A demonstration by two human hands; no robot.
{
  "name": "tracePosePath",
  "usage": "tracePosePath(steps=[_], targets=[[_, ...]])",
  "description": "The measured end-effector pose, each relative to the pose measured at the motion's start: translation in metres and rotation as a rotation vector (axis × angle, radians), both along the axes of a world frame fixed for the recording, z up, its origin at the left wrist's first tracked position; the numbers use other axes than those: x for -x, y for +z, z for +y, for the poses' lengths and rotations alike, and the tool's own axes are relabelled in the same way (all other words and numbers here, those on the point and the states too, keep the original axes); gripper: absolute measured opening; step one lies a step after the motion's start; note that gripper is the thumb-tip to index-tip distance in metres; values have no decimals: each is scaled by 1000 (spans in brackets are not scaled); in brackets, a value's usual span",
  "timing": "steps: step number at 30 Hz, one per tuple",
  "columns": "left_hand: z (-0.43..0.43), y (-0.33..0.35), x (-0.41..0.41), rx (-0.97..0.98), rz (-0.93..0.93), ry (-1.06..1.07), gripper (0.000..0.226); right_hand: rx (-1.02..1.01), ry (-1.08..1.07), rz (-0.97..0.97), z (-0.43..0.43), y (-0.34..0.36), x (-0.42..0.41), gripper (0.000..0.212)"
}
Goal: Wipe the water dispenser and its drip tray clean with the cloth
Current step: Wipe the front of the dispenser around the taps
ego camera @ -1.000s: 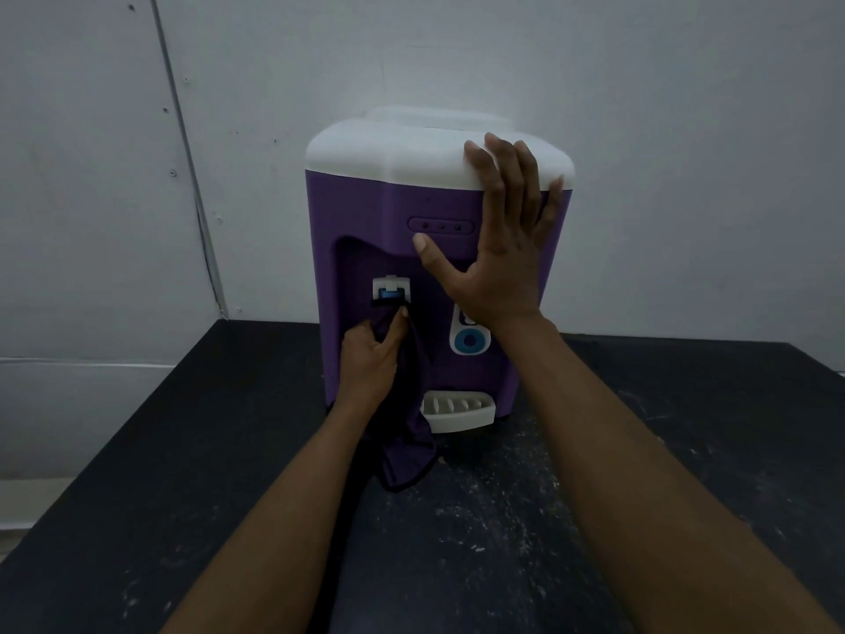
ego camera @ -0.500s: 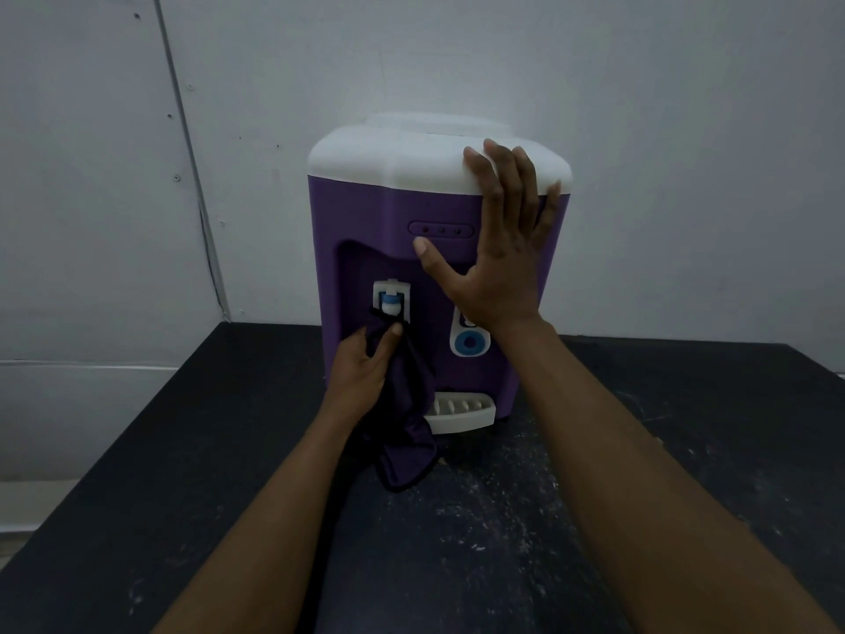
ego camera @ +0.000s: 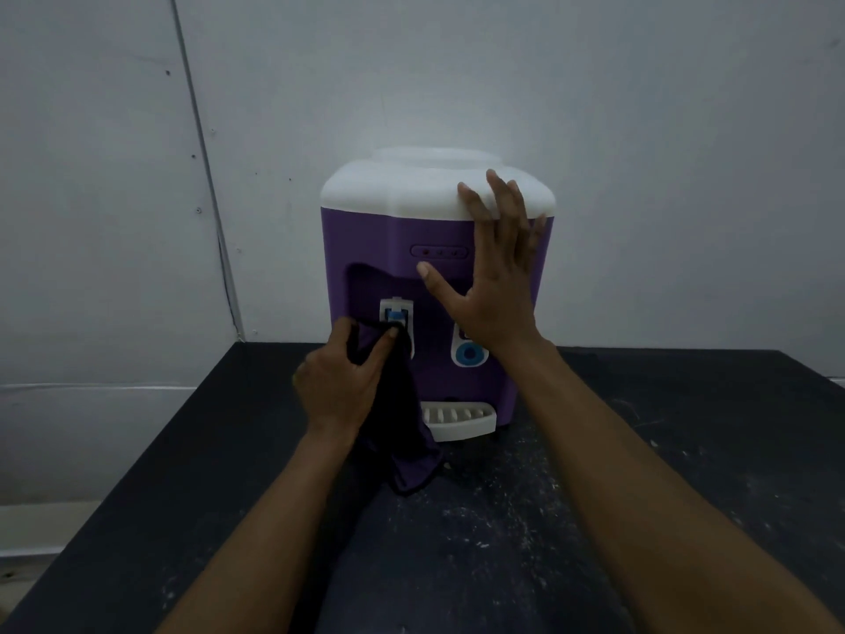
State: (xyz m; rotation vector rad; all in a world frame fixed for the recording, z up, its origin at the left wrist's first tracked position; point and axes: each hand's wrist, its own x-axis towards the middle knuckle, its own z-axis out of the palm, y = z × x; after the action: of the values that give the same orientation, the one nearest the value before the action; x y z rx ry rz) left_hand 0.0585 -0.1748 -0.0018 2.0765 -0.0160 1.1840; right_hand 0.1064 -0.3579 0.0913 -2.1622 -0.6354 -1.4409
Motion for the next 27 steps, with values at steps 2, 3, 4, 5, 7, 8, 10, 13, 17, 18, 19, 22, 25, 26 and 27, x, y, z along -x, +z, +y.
tracePosePath(steps=[2,3,4,5,7,8,10,13,17,18,19,22,25,26,27], targets=[[-1,16,6,-74,-4,39,59,-32,49,-68,1,-15,16,70],[-2,23,8,-109,2,50,59,-38,81,-81,1,-27,25,63],[-3,29,10,-143,11,58,58,-46,116,-59,2,-40,34,56],[-5,35,12,-174,15,64,56,-67,150,2,2,-52,44,52],[-11,43,17,-216,2,56,52,-157,213,189,3,-72,56,45],[-14,45,18,-230,-5,37,49,-216,238,270,4,-79,60,40],[-19,48,20,-257,21,-10,45,-366,300,382,4,-87,65,27],[-24,51,19,-334,154,-85,59,-663,361,419,-1,-90,68,18],[-26,69,13,-362,2,-189,51,-845,313,397,-13,-87,67,22],[-26,74,8,-377,-95,-213,46,-855,309,394,-15,-86,65,24],[-26,79,1,-402,-199,-212,41,-856,309,391,-15,-85,64,26],[-28,97,-24,-454,-413,-77,33,-845,308,373,-15,-81,53,31],[-34,115,-45,-496,-429,10,47,-851,305,351,-6,-78,40,31],[-37,119,-50,-514,-418,21,50,-846,300,357,-2,-77,36,28],[-39,121,-55,-527,-401,28,53,-841,288,370,3,-77,32,25]])
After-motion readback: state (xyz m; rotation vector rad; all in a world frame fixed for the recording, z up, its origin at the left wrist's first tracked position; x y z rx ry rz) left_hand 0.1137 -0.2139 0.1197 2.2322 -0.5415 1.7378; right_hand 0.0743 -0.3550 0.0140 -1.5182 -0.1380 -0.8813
